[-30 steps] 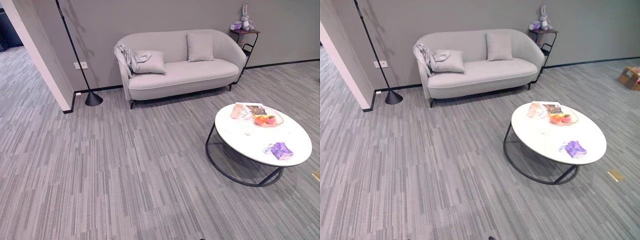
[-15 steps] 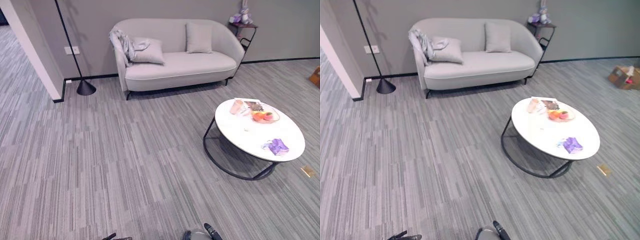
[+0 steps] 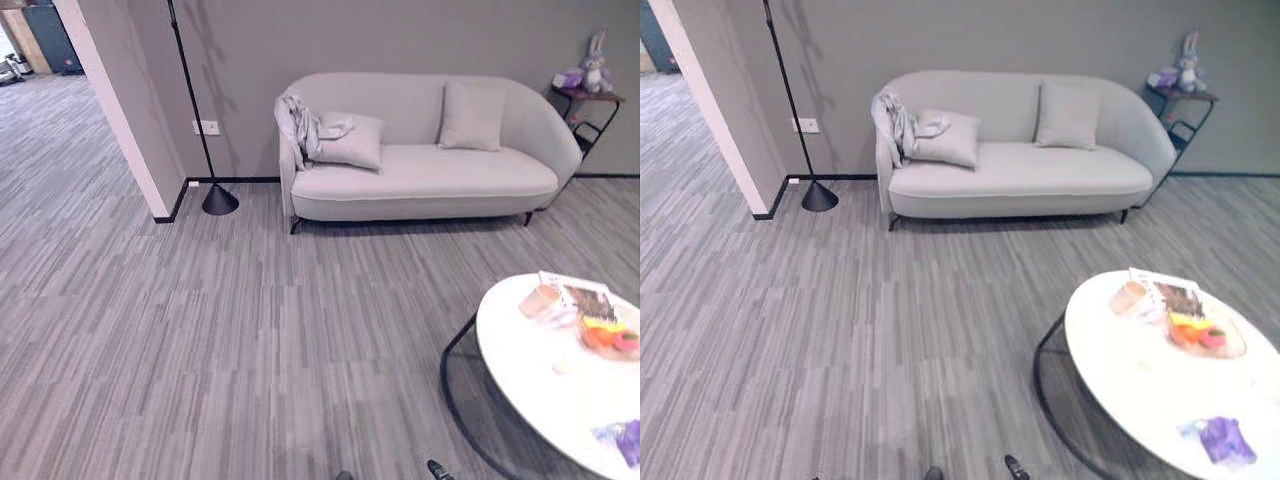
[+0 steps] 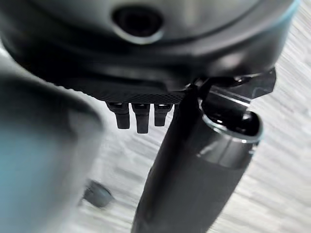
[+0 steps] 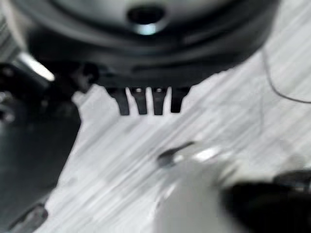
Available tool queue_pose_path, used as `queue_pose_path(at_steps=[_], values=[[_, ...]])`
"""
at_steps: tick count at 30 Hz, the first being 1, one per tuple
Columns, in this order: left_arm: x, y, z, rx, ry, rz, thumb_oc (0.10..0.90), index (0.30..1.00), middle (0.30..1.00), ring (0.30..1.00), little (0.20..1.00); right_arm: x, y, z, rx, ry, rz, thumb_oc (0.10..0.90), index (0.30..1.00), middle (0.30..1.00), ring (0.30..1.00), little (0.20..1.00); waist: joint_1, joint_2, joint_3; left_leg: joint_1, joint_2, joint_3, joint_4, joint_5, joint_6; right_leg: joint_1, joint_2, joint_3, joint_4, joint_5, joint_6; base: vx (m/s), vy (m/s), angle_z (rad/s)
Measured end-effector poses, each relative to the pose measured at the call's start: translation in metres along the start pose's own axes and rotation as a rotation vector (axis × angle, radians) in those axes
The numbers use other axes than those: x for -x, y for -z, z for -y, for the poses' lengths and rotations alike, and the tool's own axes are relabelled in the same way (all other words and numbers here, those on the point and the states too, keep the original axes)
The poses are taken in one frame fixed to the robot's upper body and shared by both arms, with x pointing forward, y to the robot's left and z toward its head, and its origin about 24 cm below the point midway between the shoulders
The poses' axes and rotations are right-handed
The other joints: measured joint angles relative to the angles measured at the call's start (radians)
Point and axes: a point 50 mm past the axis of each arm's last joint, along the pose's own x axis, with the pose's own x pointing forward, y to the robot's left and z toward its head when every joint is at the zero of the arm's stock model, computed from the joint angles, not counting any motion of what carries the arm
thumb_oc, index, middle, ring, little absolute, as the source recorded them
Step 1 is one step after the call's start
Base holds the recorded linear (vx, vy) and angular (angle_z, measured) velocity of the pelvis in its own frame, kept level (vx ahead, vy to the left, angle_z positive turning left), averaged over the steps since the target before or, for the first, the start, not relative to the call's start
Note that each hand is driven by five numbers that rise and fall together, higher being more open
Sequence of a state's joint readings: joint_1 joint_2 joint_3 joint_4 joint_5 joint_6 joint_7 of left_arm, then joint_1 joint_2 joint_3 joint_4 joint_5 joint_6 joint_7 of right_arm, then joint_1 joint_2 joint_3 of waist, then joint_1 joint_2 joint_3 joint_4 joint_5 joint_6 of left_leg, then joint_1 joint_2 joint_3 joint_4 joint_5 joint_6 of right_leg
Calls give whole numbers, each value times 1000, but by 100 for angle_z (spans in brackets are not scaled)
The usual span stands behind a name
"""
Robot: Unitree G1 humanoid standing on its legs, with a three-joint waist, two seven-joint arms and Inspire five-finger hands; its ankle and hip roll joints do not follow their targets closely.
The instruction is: Hang the clothes on the sofa on the clothes rack.
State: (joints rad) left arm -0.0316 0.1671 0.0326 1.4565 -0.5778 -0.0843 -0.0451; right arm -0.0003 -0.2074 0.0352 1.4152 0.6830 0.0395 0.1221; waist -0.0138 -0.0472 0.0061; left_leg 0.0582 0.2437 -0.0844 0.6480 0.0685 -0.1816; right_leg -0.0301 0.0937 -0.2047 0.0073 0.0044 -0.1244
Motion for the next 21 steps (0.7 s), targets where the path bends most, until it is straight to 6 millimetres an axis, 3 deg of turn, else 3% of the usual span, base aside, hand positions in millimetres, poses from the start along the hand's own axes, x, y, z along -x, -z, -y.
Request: queue_pose_path(at_steps=[1,2,3,4,5,6,7,8,9,10,11,12,13,14,16,17,18,19,20,21], values=[[-1,-9,3,-12,-3,34,800,900,900,900,900,0,-6,-2,3,-8,19,800,900,900,900,900,0,-4,6,-58,35,49,92,28,37,24,17,3,-15,-6,-29,382,-267,9],[-1,-16,1,-30,-9,65,800,900,900,900,900,-1,-12,-7,11,-13,30,800,900,900,900,900,5,-5,7,-99,71,109,149,36,52,58,26,7,-35,-12,-43,322,-155,4],[-1,-23,-5,-41,-22,90,800,900,900,900,900,-1,-18,-11,30,-17,44,800,900,900,900,900,10,-24,16,-153,78,165,200,9,88,106,26,15,-58,-19,-51,340,-79,-40],[0,-43,11,-62,47,181,800,900,900,900,900,0,-45,-17,62,3,96,800,900,900,900,900,57,-47,41,-332,-31,187,241,-80,176,151,-14,45,-72,-22,-38,483,-23,-34],[0,-48,19,-62,74,202,800,900,900,900,900,0,-53,-22,72,-4,114,800,900,900,900,900,59,-34,50,-397,-68,193,235,-82,171,169,-11,45,-84,-28,-29,467,7,-62],[0,-48,34,-43,113,204,800,900,900,900,900,0,-69,-41,154,-42,165,800,900,900,900,900,88,-36,82,-466,-261,139,-171,-100,113,207,-50,82,-101,-79,30,638,35,-74],[-2,-35,38,47,100,134,800,900,900,900,900,1,-77,-60,193,-92,191,800,900,900,900,900,120,35,133,-484,-325,170,-600,-57,116,299,-23,92,-108,-143,66,783,36,-95],[-2,-18,19,45,43,83,800,900,900,900,900,-1,-62,-69,236,-127,157,800,900,900,900,900,136,35,132,-490,-358,186,-672,-58,135,354,-23,106,-101,-172,94,772,35,-55],[0,-1,3,50,-7,20,800,900,900,900,900,-3,-41,-61,321,-121,113,800,900,900,900,900,132,27,120,-473,-403,158,-749,-55,150,409,-20,67,-97,-184,116,841,82,-51],[4,21,-12,107,-54,-28,800,900,900,900,900,-5,-20,-51,286,-110,52,800,900,900,900,900,177,44,109,-451,-375,173,-728,-62,161,452,1,117,-91,-187,111,498,73,-74],[11,50,-35,157,-131,-120,800,900,900,900,900,-4,-6,-42,261,-95,26,800,900,900,900,900,180,38,98,-408,-336,244,-629,-47,231,532,12,184,-80,-205,100,748,142,-74],[13,52,-42,173,-163,-130,800,900,900,900,900,-4,2,-39,256,-86,6,800,900,900,900,900,157,-9,98,-410,-353,269,-583,-21,238,538,-11,185,-35,-219,106,457,109,-24],[13,53,-43,175,-164,-133,800,900,900,900,900,-3,11,-30,236,-65,-18,800,900,900,900,900,158,-33,96,-387,-360,274,-581,2,270,517,-28,189,32,-235,121,601,145,12],[13,48,-45,174,-157,-120,800,900,900,900,900,-3,15,-22,208,-45,-27,800,900,900,900,900,167,-48,92,-364,-363,272,-580,20,293,518,-32,189,56,-242,126,422,107,-22],[8,27,-42,169,-150,-68,800,900,900,900,900,0,26,-8,205,0,-66,800,900,900,900,900,154,-88,56,-295,-376,276,-546,29,289,444,-35,194,87,-227,107,470,139,1],[4,-4,-38,157,-134,20,800,900,900,900,900,1,39,-7,198,-4,-100,800,900,900,900,900,145,-144,9,-277,-385,341,-548,-40,220,437,-65,137,112,-142,84,680,269,47],[2,-18,-31,155,-112,58,800,900,900,900,900,2,44,-4,195,3,-116,800,900,900,900,900,138,-162,8,-287,-384,350,-499,-51,263,434,-79,135,126,-131,86,618,266,39],[2,-24,-28,155,-100,79,800,900,900,900,900,2,41,-3,199,7,-111,800,900,900,900,900,141,-151,12,-285,-369,360,-449,-88,307,433,-69,145,170,-127,96,413,191,-23],[1,-24,-25,123,-90,79,800,900,900,900,900,2,38,-1,182,15,-108,800,900,900,900,900,134,-132,2,-176,-381,370,-556,-106,309,322,-108,106,452,-75,213,91,42,-41],[1,-20,-20,72,-71,69,800,900,900,900,900,2,37,2,200,9,-99,800,900,900,900,900,126,-83,-18,-105,-386,348,-642,-51,292,208,-132,87,601,-122,277,579,316,-6]])
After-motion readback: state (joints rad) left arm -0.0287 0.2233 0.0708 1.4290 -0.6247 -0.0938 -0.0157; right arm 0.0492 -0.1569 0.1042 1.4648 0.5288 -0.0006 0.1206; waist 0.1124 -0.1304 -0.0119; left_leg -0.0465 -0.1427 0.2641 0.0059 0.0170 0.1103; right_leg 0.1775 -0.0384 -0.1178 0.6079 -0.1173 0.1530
